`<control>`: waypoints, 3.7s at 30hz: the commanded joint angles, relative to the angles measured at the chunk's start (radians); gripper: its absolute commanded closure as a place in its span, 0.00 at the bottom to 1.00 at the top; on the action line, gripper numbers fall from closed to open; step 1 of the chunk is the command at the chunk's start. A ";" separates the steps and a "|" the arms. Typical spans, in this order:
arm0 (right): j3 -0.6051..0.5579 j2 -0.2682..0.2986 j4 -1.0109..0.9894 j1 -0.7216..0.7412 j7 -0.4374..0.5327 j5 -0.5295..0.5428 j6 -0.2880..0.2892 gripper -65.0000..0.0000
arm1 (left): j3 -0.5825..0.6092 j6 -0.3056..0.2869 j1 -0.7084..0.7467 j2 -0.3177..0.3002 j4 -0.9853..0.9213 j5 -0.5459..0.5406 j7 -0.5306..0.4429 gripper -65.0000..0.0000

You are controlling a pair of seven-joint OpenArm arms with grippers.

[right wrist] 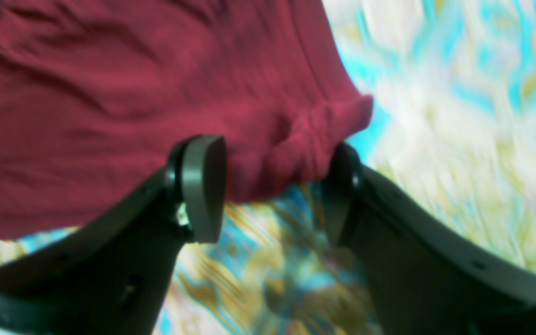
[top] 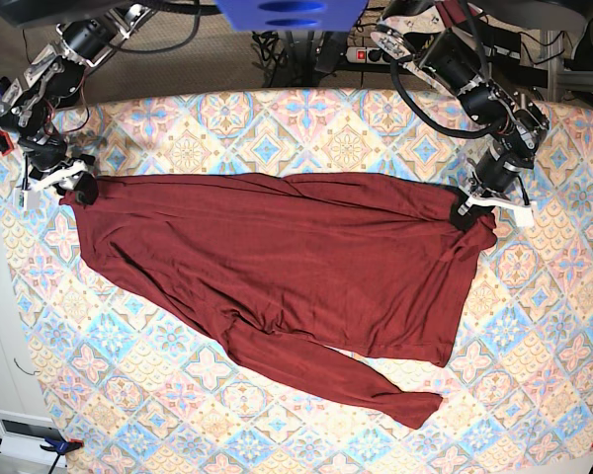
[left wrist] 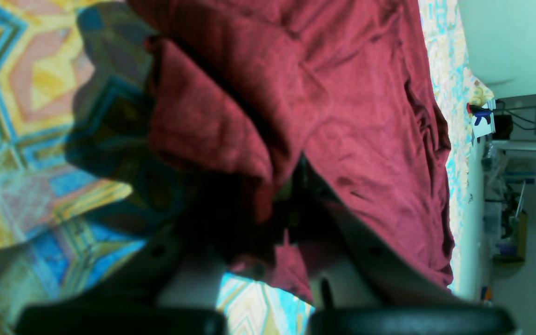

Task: Layout the t-shirt on the table in an organized manner, then fold the t-shirt properly
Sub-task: 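Pull both held corners apart and away from the shirt body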

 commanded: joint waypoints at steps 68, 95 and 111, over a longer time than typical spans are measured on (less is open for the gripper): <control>-0.059 -0.040 0.120 -0.231 -0.004 0.129 0.036 0.97 | -0.024 -0.008 0.458 -0.244 0.115 -0.434 -0.010 1.00; -0.018 -0.040 0.118 -0.233 0.023 0.123 0.036 0.71 | -0.035 0.003 0.515 -0.235 0.122 -0.399 -0.007 0.74; 0.058 -0.040 0.118 -0.227 0.026 0.123 0.036 0.71 | -0.132 0.002 0.527 -0.259 0.122 -0.398 -0.007 0.74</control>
